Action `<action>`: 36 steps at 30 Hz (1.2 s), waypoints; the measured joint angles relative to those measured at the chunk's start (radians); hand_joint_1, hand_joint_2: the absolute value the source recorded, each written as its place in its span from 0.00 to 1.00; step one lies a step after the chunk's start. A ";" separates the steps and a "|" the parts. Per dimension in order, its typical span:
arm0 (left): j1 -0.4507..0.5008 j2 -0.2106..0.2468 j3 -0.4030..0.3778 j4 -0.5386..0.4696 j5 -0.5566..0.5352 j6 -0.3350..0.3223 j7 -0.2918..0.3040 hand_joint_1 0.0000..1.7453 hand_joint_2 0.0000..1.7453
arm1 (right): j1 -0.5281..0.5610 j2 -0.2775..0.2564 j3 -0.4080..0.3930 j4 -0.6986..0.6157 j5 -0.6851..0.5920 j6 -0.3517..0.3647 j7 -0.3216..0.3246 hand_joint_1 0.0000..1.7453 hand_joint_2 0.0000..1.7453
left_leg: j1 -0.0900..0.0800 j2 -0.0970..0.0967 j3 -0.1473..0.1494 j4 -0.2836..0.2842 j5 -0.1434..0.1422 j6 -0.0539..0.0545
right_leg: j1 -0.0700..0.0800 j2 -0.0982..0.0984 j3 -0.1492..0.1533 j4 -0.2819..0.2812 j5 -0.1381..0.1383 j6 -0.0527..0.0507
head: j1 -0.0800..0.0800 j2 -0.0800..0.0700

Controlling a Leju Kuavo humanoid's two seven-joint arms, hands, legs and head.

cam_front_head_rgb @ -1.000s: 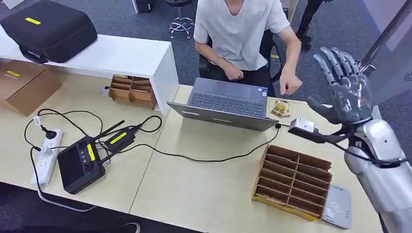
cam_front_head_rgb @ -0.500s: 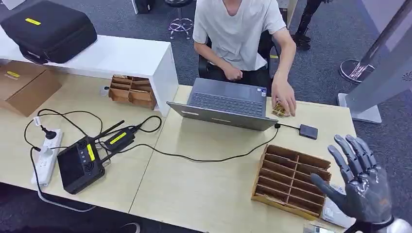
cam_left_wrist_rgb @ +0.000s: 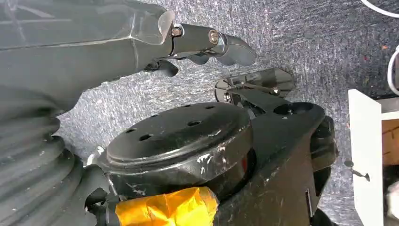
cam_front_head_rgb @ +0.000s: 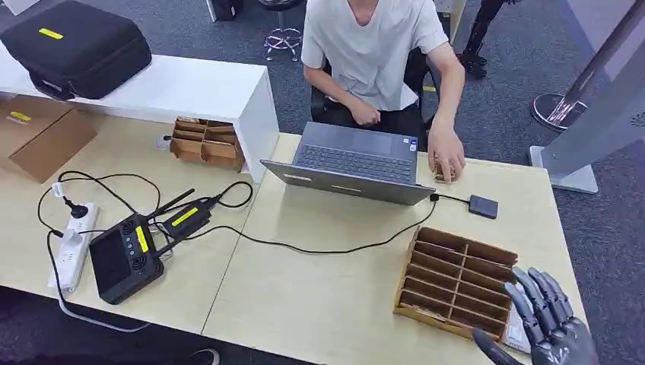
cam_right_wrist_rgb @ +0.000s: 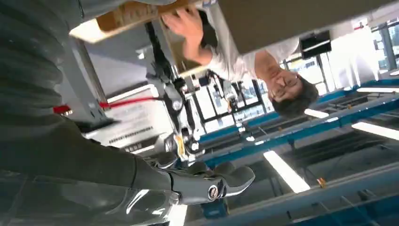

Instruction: Pass the card to the sensor for recognition and then transmit it.

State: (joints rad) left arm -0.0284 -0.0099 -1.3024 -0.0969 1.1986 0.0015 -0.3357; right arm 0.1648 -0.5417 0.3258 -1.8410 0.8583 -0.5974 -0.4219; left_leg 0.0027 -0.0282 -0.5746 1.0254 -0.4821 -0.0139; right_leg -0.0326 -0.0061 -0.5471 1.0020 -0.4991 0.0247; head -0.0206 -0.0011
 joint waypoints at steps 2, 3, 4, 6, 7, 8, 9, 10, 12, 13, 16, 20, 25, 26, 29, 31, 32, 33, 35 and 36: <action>0.005 -0.014 0.014 0.014 0.022 0.000 -0.011 0.00 1.00 | 0.110 0.050 0.060 0.008 -0.035 -0.021 0.033 0.00 1.00 | 0.000 0.001 0.000 -0.001 -0.001 0.000 | 0.000 0.001 -0.001 0.000 -0.002 0.000 | 0.000 0.000; 0.005 -0.018 0.015 0.020 0.026 0.001 -0.011 0.00 1.00 | 0.119 0.065 0.114 0.032 -0.091 -0.029 0.057 0.00 1.00 | 0.000 0.002 0.001 -0.001 -0.001 0.000 | 0.000 0.001 0.000 0.000 -0.002 0.000 | 0.000 0.000; 0.005 -0.019 0.015 0.022 0.026 0.002 -0.011 0.00 1.00 | 0.120 0.073 0.137 0.046 -0.108 -0.030 0.065 0.00 1.00 | 0.000 0.002 0.001 -0.001 -0.001 0.000 | 0.000 0.001 0.000 0.000 -0.002 0.000 | 0.000 0.000; 0.005 -0.020 0.015 0.023 0.027 0.005 -0.011 0.00 1.00 | 0.121 0.084 0.180 0.070 -0.117 -0.034 0.069 0.00 1.00 | 0.000 0.002 0.001 -0.001 -0.001 -0.001 | 0.000 0.001 0.000 0.000 -0.002 0.000 | 0.000 0.000; 0.005 -0.020 0.016 0.023 0.028 0.007 -0.010 0.00 1.00 | 0.121 0.088 0.196 0.082 -0.127 -0.036 0.075 0.00 1.00 | 0.000 0.002 0.001 -0.001 -0.001 -0.001 | 0.000 0.001 0.000 0.000 -0.002 0.000 | 0.000 0.000; 0.005 -0.020 0.015 0.023 0.028 0.007 -0.010 0.00 1.00 | 0.119 0.091 0.213 0.092 -0.139 -0.040 0.078 0.00 1.00 | 0.000 0.002 0.001 -0.001 -0.001 -0.001 | 0.000 0.001 0.000 0.000 -0.002 0.000 | 0.000 0.000; 0.005 -0.021 0.015 0.023 0.028 0.008 -0.008 0.00 1.00 | 0.117 0.094 0.230 0.102 -0.153 -0.045 0.084 0.00 1.00 | 0.000 0.002 0.001 -0.001 -0.001 -0.001 | 0.000 0.001 0.000 0.000 -0.002 0.000 | 0.000 0.000; 0.005 -0.022 0.015 0.024 0.028 0.010 -0.007 0.00 1.00 | 0.114 0.098 0.248 0.115 -0.169 -0.053 0.087 0.00 1.00 | 0.000 0.002 0.001 -0.001 -0.001 -0.001 | 0.000 0.001 0.000 0.000 -0.002 0.000 | 0.000 0.000; 0.005 -0.022 0.015 0.024 0.027 0.011 -0.005 0.00 1.00 | 0.103 0.107 0.280 0.136 -0.185 -0.055 0.090 0.00 1.00 | 0.000 0.002 0.001 -0.001 -0.001 0.000 | 0.000 0.001 0.000 0.000 -0.002 0.000 | 0.000 0.000; 0.005 -0.022 0.015 0.024 0.027 0.013 -0.002 0.00 1.00 | 0.097 0.110 0.293 0.146 -0.192 -0.055 0.094 0.00 1.00 | 0.000 0.002 0.001 -0.001 -0.001 0.000 | 0.000 0.001 0.000 0.000 -0.002 0.000 | 0.000 0.000; 0.005 -0.022 0.015 0.024 0.024 0.014 0.001 0.00 1.00 | 0.077 0.126 0.322 0.180 -0.205 -0.055 0.095 0.00 1.00 | 0.000 0.002 0.001 -0.001 -0.001 0.000 | 0.000 0.001 0.000 0.000 -0.002 0.000 | 0.000 0.000; 0.005 -0.022 0.015 0.024 0.024 0.016 0.002 0.00 1.00 | 0.060 0.140 0.341 0.212 -0.210 -0.055 0.095 0.00 1.00 | 0.000 0.002 0.001 -0.001 -0.001 -0.001 | 0.000 0.001 0.000 0.000 -0.002 0.000 | 0.000 0.000; 0.005 -0.022 0.015 0.024 0.023 0.017 0.002 0.00 1.00 | 0.050 0.148 0.353 0.231 -0.210 -0.055 0.095 0.00 1.00 | 0.000 0.002 0.001 -0.001 -0.001 -0.001 | 0.000 0.001 0.000 0.000 -0.002 0.000 | 0.000 0.000; 0.005 -0.022 0.015 0.024 0.023 0.017 0.002 0.00 1.00 | 0.048 0.149 0.355 0.234 -0.210 -0.055 0.095 0.00 1.00 | 0.000 0.002 0.001 -0.001 -0.001 -0.001 | 0.000 0.001 0.000 0.000 -0.002 0.000 | 0.000 0.000; 0.005 -0.021 0.015 0.024 0.022 0.017 0.002 0.00 1.00 | 0.045 0.154 0.358 0.243 -0.209 -0.056 0.095 0.00 1.00 | 0.000 0.002 0.001 -0.001 -0.001 -0.001 | 0.000 0.001 0.000 0.000 -0.002 0.000 | 0.000 0.000; 0.005 -0.021 0.015 0.024 0.021 0.017 0.005 0.00 1.00 | 0.038 0.164 0.358 0.258 -0.208 -0.056 0.095 0.00 1.00 | 0.000 0.002 0.001 -0.001 -0.001 -0.001 | 0.000 0.001 0.000 0.000 -0.002 0.000 | 0.000 0.000; 0.005 -0.021 0.015 0.024 0.020 0.017 0.008 0.00 1.00 | 0.032 0.171 0.358 0.267 -0.207 -0.056 0.093 0.00 1.00 | 0.000 0.002 0.001 -0.001 -0.001 -0.001 | 0.000 0.001 0.000 0.000 -0.002 0.000 | 0.000 0.000; 0.004 -0.021 0.015 0.024 0.020 0.017 0.009 0.00 1.00 | 0.025 0.179 0.359 0.278 -0.206 -0.056 0.089 0.00 1.00 | 0.000 0.002 0.001 -0.001 -0.001 -0.001 | 0.000 0.001 0.000 0.000 -0.002 0.000 | 0.000 0.000; 0.004 -0.021 0.015 0.024 0.019 0.018 0.010 0.00 1.00 | 0.011 0.196 0.360 0.304 -0.206 -0.055 0.084 0.00 1.00 | 0.000 0.002 0.001 -0.001 -0.001 -0.001 | 0.000 0.001 0.000 0.000 -0.002 0.000 | 0.000 0.000; 0.004 -0.021 0.015 0.024 0.018 0.018 0.011 0.00 1.00 | 0.005 0.203 0.360 0.316 -0.207 -0.055 0.084 0.00 1.00 | 0.000 0.002 0.001 -0.001 -0.001 -0.001 | 0.000 0.001 0.000 0.000 -0.001 0.000 | 0.000 0.000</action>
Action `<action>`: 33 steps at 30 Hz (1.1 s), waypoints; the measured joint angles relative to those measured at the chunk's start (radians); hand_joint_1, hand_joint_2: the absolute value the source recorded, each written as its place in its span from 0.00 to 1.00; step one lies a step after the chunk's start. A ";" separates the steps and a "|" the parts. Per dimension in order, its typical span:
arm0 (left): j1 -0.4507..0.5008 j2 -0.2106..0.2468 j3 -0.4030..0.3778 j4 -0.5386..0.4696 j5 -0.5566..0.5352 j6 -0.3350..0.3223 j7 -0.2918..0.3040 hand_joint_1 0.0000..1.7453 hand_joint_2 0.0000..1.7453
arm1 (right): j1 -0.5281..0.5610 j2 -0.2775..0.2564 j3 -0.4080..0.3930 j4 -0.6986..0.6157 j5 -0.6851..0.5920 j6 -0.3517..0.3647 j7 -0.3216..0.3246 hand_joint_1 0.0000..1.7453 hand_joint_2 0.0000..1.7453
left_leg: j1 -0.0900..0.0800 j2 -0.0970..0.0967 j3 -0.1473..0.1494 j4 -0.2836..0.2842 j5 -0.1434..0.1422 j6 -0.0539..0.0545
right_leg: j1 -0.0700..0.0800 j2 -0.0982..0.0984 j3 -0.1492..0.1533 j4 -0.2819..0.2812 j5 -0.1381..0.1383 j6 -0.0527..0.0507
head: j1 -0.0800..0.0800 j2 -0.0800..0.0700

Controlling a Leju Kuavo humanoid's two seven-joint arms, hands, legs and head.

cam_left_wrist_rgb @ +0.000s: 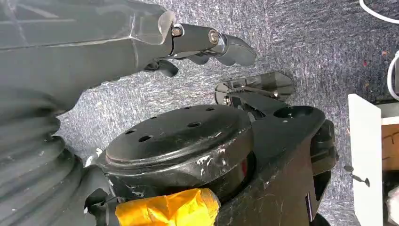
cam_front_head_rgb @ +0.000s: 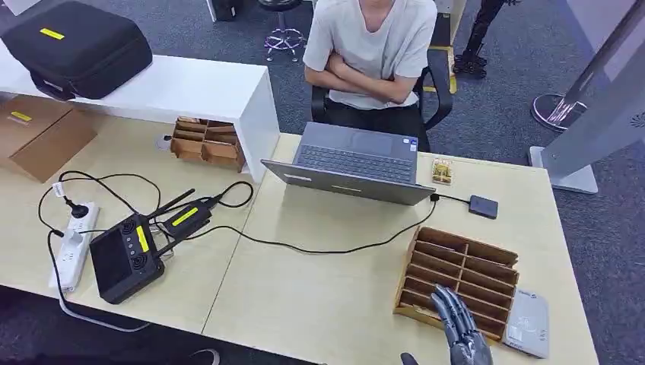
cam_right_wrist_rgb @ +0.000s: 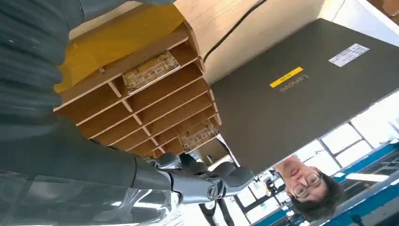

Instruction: Pass the card to the sensor for recognition and then transmit it.

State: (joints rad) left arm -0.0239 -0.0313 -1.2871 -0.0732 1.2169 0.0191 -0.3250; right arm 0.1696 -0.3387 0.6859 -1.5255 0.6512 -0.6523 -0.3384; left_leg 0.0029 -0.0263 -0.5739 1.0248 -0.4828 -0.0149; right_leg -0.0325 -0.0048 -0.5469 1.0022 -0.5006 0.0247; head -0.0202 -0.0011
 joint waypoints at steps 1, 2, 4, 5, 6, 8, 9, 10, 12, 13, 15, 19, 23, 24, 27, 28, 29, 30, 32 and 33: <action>0.000 0.000 0.000 0.000 0.000 0.000 0.000 0.00 1.00 | -0.006 0.008 0.000 0.012 -0.002 0.000 0.000 0.00 1.00 | 0.000 0.000 0.000 0.000 0.000 0.000 | 0.000 0.000 0.000 0.000 0.000 0.000 | 0.000 0.000; 0.000 0.000 0.000 0.000 -0.001 0.000 0.001 0.00 1.00 | -0.011 0.013 0.000 0.023 0.002 0.000 0.000 0.00 1.00 | 0.000 0.000 0.000 0.000 0.000 0.000 | 0.000 0.000 0.000 0.000 0.000 0.000 | 0.000 0.000; 0.000 0.000 0.000 0.000 -0.001 0.000 0.004 0.00 1.00 | -0.019 0.022 0.000 0.042 0.020 -0.004 0.000 0.00 1.00 | 0.000 0.000 0.000 0.000 0.000 0.000 | 0.000 0.000 0.000 0.000 0.000 0.000 | 0.000 0.000; 0.000 0.001 0.000 0.000 -0.001 0.000 0.005 0.00 1.00 | -0.021 0.026 0.000 0.047 0.025 -0.005 0.000 0.00 1.00 | 0.000 0.000 0.000 0.000 0.000 0.000 | 0.000 0.000 0.000 0.000 0.000 0.000 | 0.000 0.000; 0.000 0.001 0.000 0.000 -0.001 0.000 0.007 0.00 1.00 | -0.024 0.028 0.000 0.051 0.032 -0.007 0.000 0.00 1.00 | 0.000 0.000 0.000 0.000 0.000 0.000 | 0.000 0.000 0.000 0.000 0.000 0.000 | 0.000 0.000; -0.001 0.002 0.000 0.000 -0.002 -0.001 0.011 0.00 1.00 | -0.028 0.033 0.000 0.062 0.051 -0.010 0.004 0.00 1.00 | 0.000 0.000 0.000 0.000 0.000 0.000 | 0.000 0.000 0.000 0.000 0.000 0.000 | 0.000 0.000; -0.001 0.002 0.000 0.000 -0.002 -0.001 0.012 0.00 1.00 | -0.031 0.035 0.000 0.069 0.055 -0.010 0.008 0.00 1.00 | 0.000 0.000 0.000 0.000 0.000 0.000 | 0.000 0.000 0.000 0.000 0.000 0.000 | 0.000 0.000; -0.001 0.002 0.000 0.000 -0.004 -0.002 0.013 0.00 1.00 | -0.035 0.037 -0.001 0.076 0.058 -0.010 0.011 0.00 1.00 | 0.000 0.000 0.000 0.000 0.000 0.000 | 0.000 0.000 0.000 0.000 0.000 0.000 | 0.000 0.000; -0.001 0.003 0.000 0.000 -0.006 -0.002 0.015 0.00 1.00 | -0.044 0.043 -0.005 0.094 0.062 -0.010 0.014 0.00 1.00 | 0.000 0.000 0.000 0.000 0.000 0.000 | 0.000 0.000 0.000 0.000 0.000 0.000 | 0.000 0.000; -0.001 0.003 0.000 0.000 -0.007 -0.002 0.015 0.00 1.00 | -0.047 0.045 -0.007 0.102 0.063 -0.010 0.015 0.00 1.00 | 0.000 0.000 0.000 0.000 0.000 0.000 | 0.000 0.000 0.000 0.000 0.000 0.000 | 0.000 0.000; -0.001 0.003 0.000 0.000 -0.008 -0.002 0.015 0.00 1.00 | -0.054 0.047 -0.009 0.113 0.065 -0.010 0.015 0.00 1.00 | 0.000 0.000 0.000 0.000 0.000 0.000 | 0.000 0.000 0.000 0.000 0.000 0.000 | 0.000 0.000; -0.002 0.004 0.000 0.000 -0.008 -0.002 0.021 0.00 1.00 | -0.063 0.055 -0.027 0.135 0.067 -0.011 0.013 0.00 1.00 | 0.000 0.000 0.000 0.000 0.000 0.000 | 0.000 0.000 0.000 0.000 0.000 0.000 | 0.000 0.000; -0.003 0.004 0.000 0.000 -0.009 -0.002 0.027 0.00 1.00 | -0.067 0.058 -0.052 0.152 0.071 -0.011 0.009 0.00 1.00 | 0.000 0.000 0.000 0.000 0.000 0.000 | 0.000 0.000 0.000 0.000 0.000 0.000 | 0.000 0.000; -0.003 0.004 0.000 0.000 -0.009 -0.002 0.028 0.00 1.00 | -0.068 0.060 -0.057 0.156 0.072 -0.011 0.007 0.00 1.00 | 0.000 0.000 0.000 0.000 0.000 0.000 | 0.000 0.000 0.000 0.000 0.000 0.000 | 0.000 0.000; -0.003 0.005 0.000 0.000 -0.009 -0.002 0.030 0.00 1.00 | -0.070 0.061 -0.064 0.164 0.073 -0.011 0.006 0.00 1.00 | 0.000 0.000 0.000 0.000 0.000 0.000 | 0.000 0.000 0.000 0.000 0.000 0.000 | 0.000 0.000; -0.003 0.005 0.000 0.000 -0.009 -0.002 0.030 0.00 1.00 | -0.071 0.062 -0.067 0.167 0.074 -0.011 0.006 0.00 1.00 | 0.000 0.000 0.000 0.000 0.000 0.000 | 0.000 0.000 0.000 0.000 0.000 0.000 | 0.000 0.000; -0.003 0.005 0.000 0.000 -0.009 -0.002 0.030 0.00 1.00 | -0.071 0.062 -0.069 0.169 0.074 -0.011 0.006 0.00 1.00 | 0.000 0.000 0.000 0.000 0.000 0.000 | 0.000 0.000 0.000 0.000 0.000 0.000 | 0.000 0.000; -0.003 0.005 0.000 0.000 -0.009 -0.002 0.030 0.00 1.00 | -0.071 0.062 -0.072 0.172 0.074 -0.011 0.006 0.00 1.00 | 0.000 0.000 0.000 0.000 0.000 0.000 | 0.000 0.000 0.000 0.000 0.000 0.000 | 0.000 0.000; -0.003 0.006 0.000 0.000 -0.009 -0.002 0.030 0.00 1.00 | -0.072 0.063 -0.075 0.176 0.074 -0.011 0.005 0.00 1.00 | 0.000 0.000 0.000 0.000 0.000 0.000 | 0.000 0.000 0.000 0.000 0.000 0.000 | 0.000 0.000; -0.003 0.006 0.000 0.000 -0.010 -0.003 0.030 0.00 1.00 | -0.072 0.063 -0.077 0.178 0.075 -0.011 0.004 0.00 1.00 | 0.000 0.000 0.000 0.000 0.000 0.000 | 0.000 0.000 0.000 0.000 0.000 0.000 | 0.000 0.000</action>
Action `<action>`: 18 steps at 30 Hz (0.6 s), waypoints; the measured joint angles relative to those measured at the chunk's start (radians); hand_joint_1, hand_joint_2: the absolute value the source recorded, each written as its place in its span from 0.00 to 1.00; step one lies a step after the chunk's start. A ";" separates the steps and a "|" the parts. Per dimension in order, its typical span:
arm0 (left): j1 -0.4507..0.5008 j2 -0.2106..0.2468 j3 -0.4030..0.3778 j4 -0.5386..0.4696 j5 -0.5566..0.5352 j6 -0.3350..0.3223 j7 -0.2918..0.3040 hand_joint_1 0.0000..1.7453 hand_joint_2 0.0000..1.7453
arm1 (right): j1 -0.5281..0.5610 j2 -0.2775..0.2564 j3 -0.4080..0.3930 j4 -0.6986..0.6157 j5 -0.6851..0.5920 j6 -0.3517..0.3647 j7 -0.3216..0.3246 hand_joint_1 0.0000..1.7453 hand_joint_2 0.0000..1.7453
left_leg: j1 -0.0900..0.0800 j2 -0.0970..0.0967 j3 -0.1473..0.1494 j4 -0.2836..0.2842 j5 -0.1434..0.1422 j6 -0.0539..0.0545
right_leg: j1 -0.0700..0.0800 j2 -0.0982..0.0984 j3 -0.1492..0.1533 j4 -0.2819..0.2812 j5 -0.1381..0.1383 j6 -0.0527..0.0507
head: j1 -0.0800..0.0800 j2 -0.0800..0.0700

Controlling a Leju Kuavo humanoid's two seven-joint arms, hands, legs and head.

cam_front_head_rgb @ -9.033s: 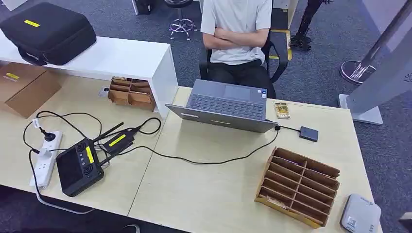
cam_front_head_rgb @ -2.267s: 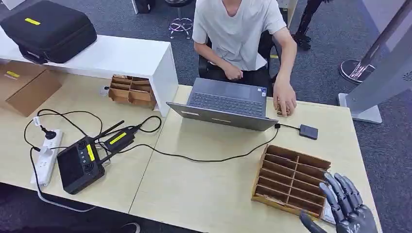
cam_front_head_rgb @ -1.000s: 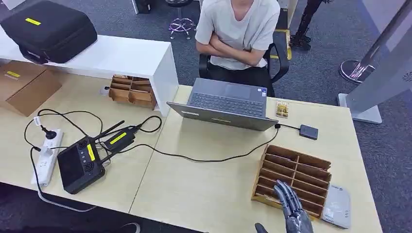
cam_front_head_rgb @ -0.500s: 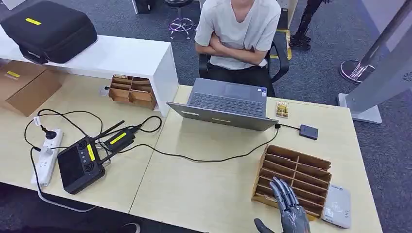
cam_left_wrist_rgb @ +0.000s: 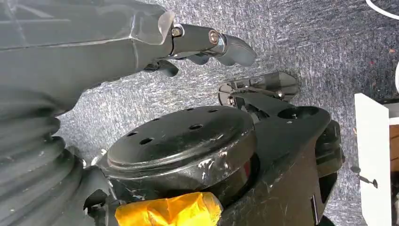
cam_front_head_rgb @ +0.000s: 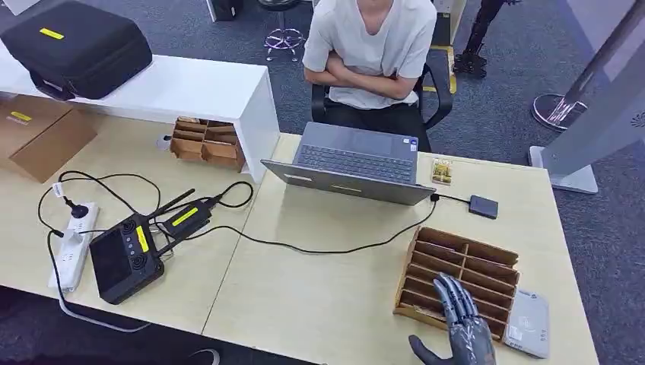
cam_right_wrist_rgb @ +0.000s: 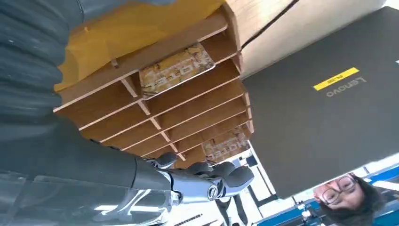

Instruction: Pass the card to the sensor for recognition and then transmit it.

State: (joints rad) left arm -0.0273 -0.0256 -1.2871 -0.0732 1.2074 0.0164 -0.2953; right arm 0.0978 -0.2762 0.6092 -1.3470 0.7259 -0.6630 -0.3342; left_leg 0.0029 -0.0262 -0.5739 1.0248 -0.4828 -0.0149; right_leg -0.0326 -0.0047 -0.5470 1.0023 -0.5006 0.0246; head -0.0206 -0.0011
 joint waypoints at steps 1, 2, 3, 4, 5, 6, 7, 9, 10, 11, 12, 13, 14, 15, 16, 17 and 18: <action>0.000 0.001 0.000 0.000 0.000 -0.001 0.000 0.00 1.00 | 0.000 0.000 -0.002 0.002 0.000 0.000 -0.001 0.00 1.00 | 0.000 0.000 0.000 0.000 0.000 0.000 | 0.000 0.000 0.000 0.000 0.000 0.000 | 0.000 0.000; 0.000 0.001 0.000 0.000 -0.002 -0.001 0.000 0.00 1.00 | 0.000 0.000 -0.004 0.005 0.002 0.000 -0.001 0.00 1.00 | 0.000 0.000 0.000 0.000 0.000 0.000 | 0.000 0.000 0.000 0.000 0.000 0.000 | 0.000 0.000; 0.000 0.002 0.000 0.000 -0.002 -0.001 0.002 0.00 1.00 | -0.002 0.000 -0.007 0.009 0.006 0.000 -0.001 0.00 1.00 | 0.000 0.000 0.000 0.000 0.000 0.000 | 0.000 0.000 0.000 0.000 0.000 0.000 | 0.000 0.000; 0.000 0.002 0.000 0.000 -0.003 -0.001 0.002 0.00 1.00 | -0.003 0.000 -0.011 0.013 0.012 0.000 -0.001 0.00 1.00 | 0.000 0.000 0.000 0.000 0.000 0.000 | 0.000 0.000 0.000 0.000 0.000 0.000 | 0.000 0.000; -0.001 0.002 0.000 0.000 -0.003 -0.001 0.002 0.00 1.00 | -0.004 0.000 -0.018 0.019 0.023 0.000 0.000 0.00 1.00 | 0.000 0.000 0.000 0.000 0.000 0.000 | 0.000 0.000 0.000 0.000 0.000 0.000 | 0.000 0.000; -0.001 0.002 0.000 0.000 -0.004 -0.001 0.002 0.00 1.00 | -0.005 0.001 -0.024 0.024 0.032 0.000 0.003 0.00 1.00 | 0.000 0.000 0.000 0.000 0.000 0.000 | 0.000 0.000 0.000 0.000 0.000 0.000 | 0.000 0.000; -0.001 0.002 0.000 0.000 -0.005 -0.002 0.003 0.00 1.00 | -0.006 0.002 -0.030 0.029 0.039 0.000 0.005 0.00 1.00 | 0.000 0.000 0.000 0.000 0.000 0.000 | 0.000 0.000 0.000 0.000 0.000 0.000 | 0.000 0.000; -0.001 0.003 0.000 0.000 -0.005 -0.002 0.003 0.00 1.00 | -0.009 0.003 -0.050 0.045 0.051 0.000 0.007 0.00 1.00 | 0.000 0.000 0.000 0.000 0.000 0.000 | 0.000 0.000 0.000 0.000 0.000 0.000 | 0.000 0.000; -0.002 0.003 0.000 0.000 -0.006 -0.002 0.003 0.00 1.00 | -0.010 0.005 -0.062 0.055 0.056 0.000 0.006 0.00 1.00 | 0.000 0.000 0.000 0.000 0.000 0.000 | 0.000 0.000 0.000 0.000 0.000 0.000 | 0.000 0.000; -0.002 0.003 0.000 0.000 -0.006 -0.002 0.004 0.00 1.00 | -0.011 0.006 -0.077 0.067 0.056 0.000 0.003 0.00 1.00 | 0.000 0.000 0.000 0.000 0.000 0.000 | 0.000 0.000 0.000 0.000 0.000 0.000 | 0.000 0.000; -0.002 0.003 0.000 0.000 -0.006 -0.002 0.004 0.00 1.00 | -0.010 0.007 -0.089 0.075 0.055 0.000 -0.001 0.00 1.00 | 0.000 0.000 0.000 0.000 0.000 0.000 | 0.000 0.000 0.000 0.000 0.000 0.000 | 0.000 0.000; -0.002 0.003 0.000 0.000 -0.006 -0.002 0.004 0.00 1.00 | -0.010 0.008 -0.099 0.082 0.053 0.000 -0.003 0.00 1.00 | 0.000 0.000 0.000 0.000 0.000 0.000 | 0.000 0.000 0.000 0.000 0.000 0.000 | 0.000 0.000; -0.002 0.003 0.000 0.000 -0.006 -0.002 0.004 0.00 1.00 | -0.010 0.008 -0.108 0.088 0.050 0.000 -0.004 0.00 1.00 | 0.000 0.000 0.000 0.000 0.000 0.000 | 0.000 0.000 0.000 0.000 0.000 0.000 | 0.000 0.000; -0.002 0.003 0.000 0.000 -0.006 -0.002 0.004 0.00 1.00 | -0.010 0.008 -0.114 0.094 0.048 0.000 -0.005 0.00 1.00 | 0.000 0.000 0.000 0.000 0.000 0.000 | 0.000 0.000 0.000 0.000 0.000 0.000 | 0.000 0.000; -0.002 0.003 0.000 0.000 -0.006 -0.002 0.004 0.00 1.00 | -0.010 0.008 -0.119 0.099 0.048 0.000 -0.005 0.00 1.00 | 0.000 0.000 0.000 0.000 0.000 0.000 | 0.000 0.000 0.000 0.000 0.000 0.000 | 0.000 0.000; -0.002 0.003 0.000 0.000 -0.006 -0.002 0.004 0.00 1.00 | -0.010 0.010 -0.125 0.105 0.048 0.000 -0.005 0.00 1.00 | 0.000 0.000 0.000 0.000 0.000 0.000 | 0.000 0.000 0.000 0.000 0.000 0.000 | 0.000 0.000; -0.002 0.003 0.000 0.000 -0.006 -0.002 0.004 0.00 1.00 | -0.010 0.011 -0.129 0.108 0.047 0.000 -0.005 0.00 1.00 | 0.000 0.000 0.000 0.000 0.000 0.000 | 0.000 0.000 0.000 0.000 0.000 0.000 | 0.000 0.000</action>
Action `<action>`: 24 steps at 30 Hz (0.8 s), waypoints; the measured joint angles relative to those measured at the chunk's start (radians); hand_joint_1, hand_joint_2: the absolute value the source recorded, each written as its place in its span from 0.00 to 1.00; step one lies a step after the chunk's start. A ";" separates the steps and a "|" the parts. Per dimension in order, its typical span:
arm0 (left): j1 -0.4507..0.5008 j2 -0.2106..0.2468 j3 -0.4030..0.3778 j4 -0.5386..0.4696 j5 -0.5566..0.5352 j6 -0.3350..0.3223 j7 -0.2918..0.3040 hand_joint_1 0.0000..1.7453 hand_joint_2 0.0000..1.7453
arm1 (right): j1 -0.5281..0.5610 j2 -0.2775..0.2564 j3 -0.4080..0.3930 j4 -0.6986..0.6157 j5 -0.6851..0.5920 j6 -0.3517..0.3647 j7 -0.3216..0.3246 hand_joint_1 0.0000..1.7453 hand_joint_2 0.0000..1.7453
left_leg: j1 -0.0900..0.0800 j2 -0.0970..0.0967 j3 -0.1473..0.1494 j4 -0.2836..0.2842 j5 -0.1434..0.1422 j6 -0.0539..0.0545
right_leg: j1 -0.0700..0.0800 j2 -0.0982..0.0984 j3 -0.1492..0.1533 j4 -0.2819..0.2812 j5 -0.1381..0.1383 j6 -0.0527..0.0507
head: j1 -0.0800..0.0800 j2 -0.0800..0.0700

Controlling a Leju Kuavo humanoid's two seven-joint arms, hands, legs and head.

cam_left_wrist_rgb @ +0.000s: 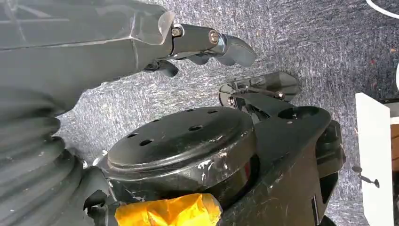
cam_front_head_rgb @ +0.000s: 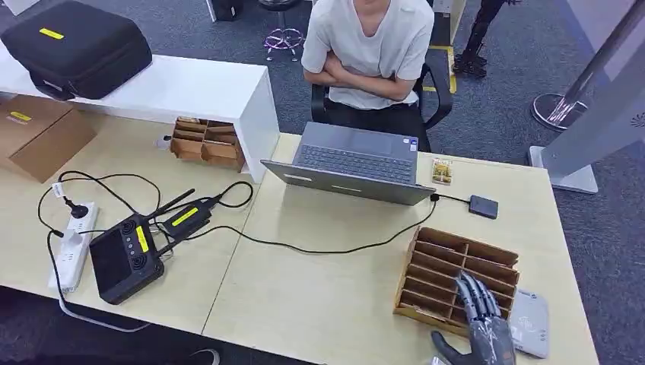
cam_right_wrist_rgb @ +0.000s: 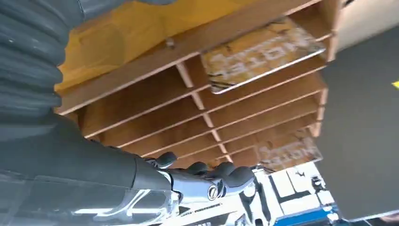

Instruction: Pass the card to the sensor for recognition and then transmit it.

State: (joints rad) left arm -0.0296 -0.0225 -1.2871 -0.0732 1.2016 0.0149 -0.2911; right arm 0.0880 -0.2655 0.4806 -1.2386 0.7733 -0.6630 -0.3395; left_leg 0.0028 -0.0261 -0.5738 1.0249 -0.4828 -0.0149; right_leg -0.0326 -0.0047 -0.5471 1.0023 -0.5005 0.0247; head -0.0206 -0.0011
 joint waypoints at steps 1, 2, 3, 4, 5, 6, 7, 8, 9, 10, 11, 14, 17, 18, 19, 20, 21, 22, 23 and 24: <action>0.000 0.000 0.000 0.000 0.000 0.000 0.000 0.00 1.00 | 0.000 0.001 -0.002 0.004 0.000 0.000 0.000 0.00 1.00 | 0.000 0.000 0.000 0.000 0.000 0.000 | 0.000 0.000 0.000 0.000 0.000 0.000 | 0.000 0.000; 0.000 0.000 0.000 0.000 0.000 0.000 0.000 0.00 1.00 | 0.000 0.002 -0.002 0.007 0.000 0.000 0.000 0.00 1.00 | 0.000 0.000 0.000 0.000 0.000 0.000 | 0.000 0.000 0.000 0.000 0.000 0.000 | 0.000 0.000; 0.000 0.000 0.000 0.000 0.000 0.000 0.000 0.00 1.00 | 0.000 0.003 -0.003 0.010 0.000 0.000 0.000 0.00 1.00 | 0.000 0.000 0.000 0.000 0.000 0.000 | 0.000 0.000 0.000 0.000 0.000 0.000 | 0.000 0.000; 0.000 0.000 0.000 0.000 0.000 0.000 0.000 0.00 1.00 | 0.000 0.003 -0.004 0.013 0.000 0.000 0.000 0.00 1.00 | 0.000 0.000 0.000 0.000 0.000 0.000 | 0.000 0.000 0.000 0.000 0.000 0.000 | 0.000 0.000; 0.000 0.000 0.000 0.000 0.000 0.000 0.000 0.00 1.00 | 0.000 0.003 -0.005 0.015 0.000 0.000 0.000 0.00 1.00 | 0.000 0.000 0.000 0.000 0.000 0.000 | 0.000 0.000 0.000 0.000 0.000 0.000 | 0.000 0.000; 0.000 0.000 0.000 0.000 0.000 0.000 0.000 0.00 1.00 | 0.000 0.004 -0.006 0.018 0.000 0.000 0.000 0.00 1.00 | 0.000 0.000 0.000 0.000 0.000 0.000 | 0.000 0.000 0.000 0.000 0.000 0.000 | 0.000 0.000; 0.000 0.000 0.000 0.000 0.000 0.000 0.000 0.00 1.00 | 0.000 0.005 -0.009 0.020 0.000 0.000 0.000 0.00 1.00 | 0.000 0.000 0.000 0.000 0.000 0.000 | 0.000 0.000 0.000 0.000 0.000 0.000 | 0.000 0.000; 0.000 0.000 0.000 0.000 0.000 0.000 0.000 0.00 1.00 | 0.000 0.005 -0.010 0.021 0.000 0.000 0.000 0.00 1.00 | 0.000 0.000 0.000 0.000 0.000 0.000 | 0.000 0.000 0.000 0.000 0.000 0.000 | 0.000 0.000; 0.000 0.000 0.000 0.000 0.000 0.000 0.000 0.00 1.00 | 0.000 0.006 -0.011 0.024 0.000 0.000 -0.001 0.00 1.00 | 0.000 0.000 0.000 0.000 0.000 0.000 | 0.000 0.000 0.000 0.000 0.000 0.000 | 0.000 0.000; 0.000 0.000 0.000 0.000 0.000 0.000 0.000 0.00 1.00 | 0.000 0.006 -0.012 0.025 0.000 0.000 -0.002 0.00 1.00 | 0.000 0.000 0.000 0.000 0.000 0.000 | 0.000 0.000 0.000 0.000 0.000 0.000 | 0.000 0.000; 0.000 0.000 0.000 0.000 0.000 0.000 0.000 0.00 1.00 | 0.000 0.006 -0.013 0.027 0.000 0.000 -0.002 0.00 1.00 | 0.000 0.000 0.000 0.000 0.000 0.000 | 0.000 0.000 0.000 0.000 0.000 0.000 | 0.000 0.000; 0.000 0.000 0.000 0.000 0.000 0.000 0.000 0.00 1.00 | 0.000 0.008 -0.018 0.031 0.000 0.000 -0.004 0.00 1.00 | 0.000 0.000 0.000 0.000 0.000 0.000 | 0.000 0.000 0.000 0.000 0.000 0.000 | 0.000 0.000; 0.000 0.000 0.000 0.000 0.000 0.000 0.000 0.00 1.00 | 0.000 0.009 -0.018 0.032 0.000 0.000 -0.006 0.00 1.00 | 0.000 0.000 0.000 0.000 0.000 0.000 | 0.000 0.000 0.000 0.000 0.000 0.000 | 0.000 0.000; 0.000 0.000 0.000 0.000 0.000 0.000 0.000 0.00 1.00 | 0.000 0.009 -0.018 0.032 0.001 0.000 -0.006 0.00 1.00 | 0.000 0.000 0.000 0.000 0.000 0.000 | 0.000 0.000 0.000 0.000 0.000 0.000 | 0.000 0.000; 0.000 0.000 0.000 0.000 0.000 0.000 0.000 0.00 1.00 | 0.000 0.010 -0.018 0.032 0.001 0.000 -0.006 0.00 1.00 | 0.000 0.000 0.000 0.000 0.000 0.000 | 0.000 0.000 0.000 0.000 0.000 0.000 | 0.000 0.000; 0.000 0.000 0.000 0.000 0.000 0.000 0.000 0.00 1.00 | 0.000 0.010 -0.019 0.032 0.001 0.000 -0.006 0.00 1.00 | 0.000 0.000 0.000 0.000 0.000 0.000 | 0.000 0.000 0.000 0.000 0.000 0.000 | 0.000 0.000; 0.000 0.000 0.000 0.000 0.000 0.000 0.000 0.00 1.00 | 0.000 0.011 -0.019 0.032 0.001 0.000 -0.006 0.00 1.00 | 0.000 0.000 0.000 0.000 0.000 0.000 | 0.000 0.000 0.000 0.000 0.000 0.000 | 0.000 0.000; 0.000 0.000 0.000 0.000 0.000 0.000 0.000 0.00 1.00 | 0.000 0.011 -0.019 0.033 0.001 0.000 -0.006 0.00 1.00 | 0.000 0.000 0.000 0.000 0.000 0.000 | 0.000 0.000 0.000 0.000 0.000 0.000 | 0.000 0.000; 0.000 0.000 0.000 0.000 0.000 0.000 0.000 0.00 1.00 | 0.000 0.012 -0.019 0.033 0.001 0.000 -0.006 0.00 1.00 | 0.000 0.000 0.000 0.000 0.000 0.000 | 0.000 0.000 0.000 0.000 0.000 0.000 | 0.000 0.000; 0.000 0.000 0.000 0.000 0.000 0.000 0.001 0.00 1.00 | 0.000 0.013 -0.019 0.033 0.000 0.000 -0.006 0.00 1.00 | 0.000 0.000 0.000 0.000 0.000 0.000 | 0.000 0.000 0.000 0.000 0.000 0.000 | 0.000 0.000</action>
State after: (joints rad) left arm -0.0298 -0.0221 -1.2875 -0.0736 1.2016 0.0149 -0.2899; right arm 0.0878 -0.2529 0.4616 -1.2055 0.7729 -0.6634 -0.3460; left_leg 0.0029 -0.0260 -0.5736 1.0249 -0.4828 -0.0149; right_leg -0.0325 -0.0046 -0.5468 1.0023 -0.5005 0.0247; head -0.0202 -0.0011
